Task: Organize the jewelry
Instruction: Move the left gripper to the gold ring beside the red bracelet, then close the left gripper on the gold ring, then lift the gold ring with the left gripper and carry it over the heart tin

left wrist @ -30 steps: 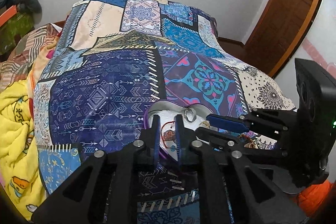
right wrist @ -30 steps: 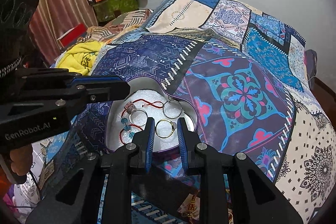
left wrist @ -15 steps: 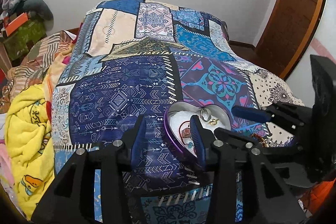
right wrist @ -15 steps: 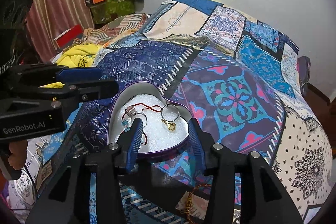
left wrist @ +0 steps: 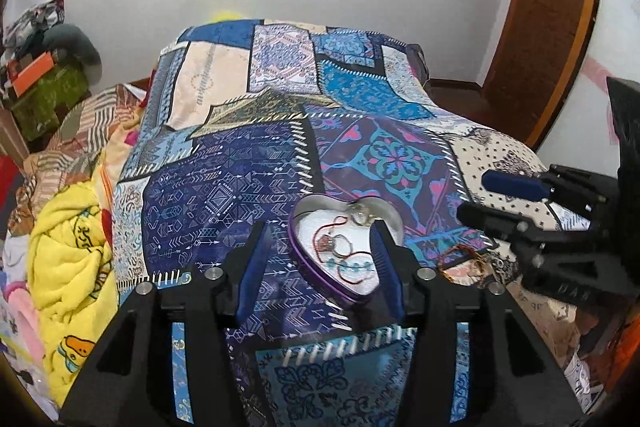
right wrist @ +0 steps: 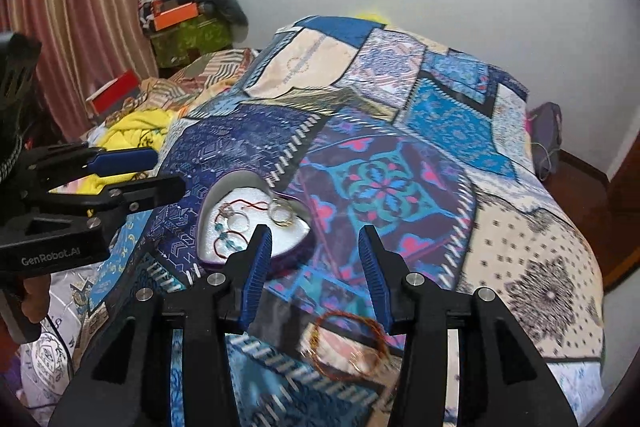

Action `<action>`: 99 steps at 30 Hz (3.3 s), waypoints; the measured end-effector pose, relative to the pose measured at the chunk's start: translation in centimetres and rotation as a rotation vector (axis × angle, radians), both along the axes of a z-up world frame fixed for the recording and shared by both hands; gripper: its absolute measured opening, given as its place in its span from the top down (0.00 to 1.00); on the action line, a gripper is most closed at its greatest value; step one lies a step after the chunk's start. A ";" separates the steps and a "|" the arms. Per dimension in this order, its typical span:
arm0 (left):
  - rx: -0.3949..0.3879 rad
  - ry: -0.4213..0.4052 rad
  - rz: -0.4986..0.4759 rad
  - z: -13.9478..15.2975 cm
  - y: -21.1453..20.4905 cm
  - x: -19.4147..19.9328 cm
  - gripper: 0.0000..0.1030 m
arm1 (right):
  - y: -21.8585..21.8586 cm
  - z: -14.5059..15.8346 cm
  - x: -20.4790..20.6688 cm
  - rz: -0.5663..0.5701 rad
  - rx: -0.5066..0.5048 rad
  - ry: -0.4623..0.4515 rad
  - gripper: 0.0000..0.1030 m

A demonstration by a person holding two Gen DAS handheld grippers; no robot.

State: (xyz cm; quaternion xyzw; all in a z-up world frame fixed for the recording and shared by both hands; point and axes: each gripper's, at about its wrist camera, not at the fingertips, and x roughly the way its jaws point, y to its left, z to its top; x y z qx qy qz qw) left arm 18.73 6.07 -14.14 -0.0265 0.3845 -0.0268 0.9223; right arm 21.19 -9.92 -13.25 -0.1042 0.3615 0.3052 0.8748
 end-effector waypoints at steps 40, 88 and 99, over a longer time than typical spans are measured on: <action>0.021 0.235 -0.379 -7.8 -15.0 2.1 0.80 | -11.0 -5.7 -1.8 -0.102 0.005 0.214 0.71; -0.033 0.251 -0.346 -9.0 -14.3 5.4 0.82 | -10.1 -6.2 1.0 -0.079 0.039 0.202 0.91; -0.038 0.135 -0.310 -5.4 -12.7 3.5 0.82 | -11.6 -4.7 1.3 -0.112 0.033 0.168 0.91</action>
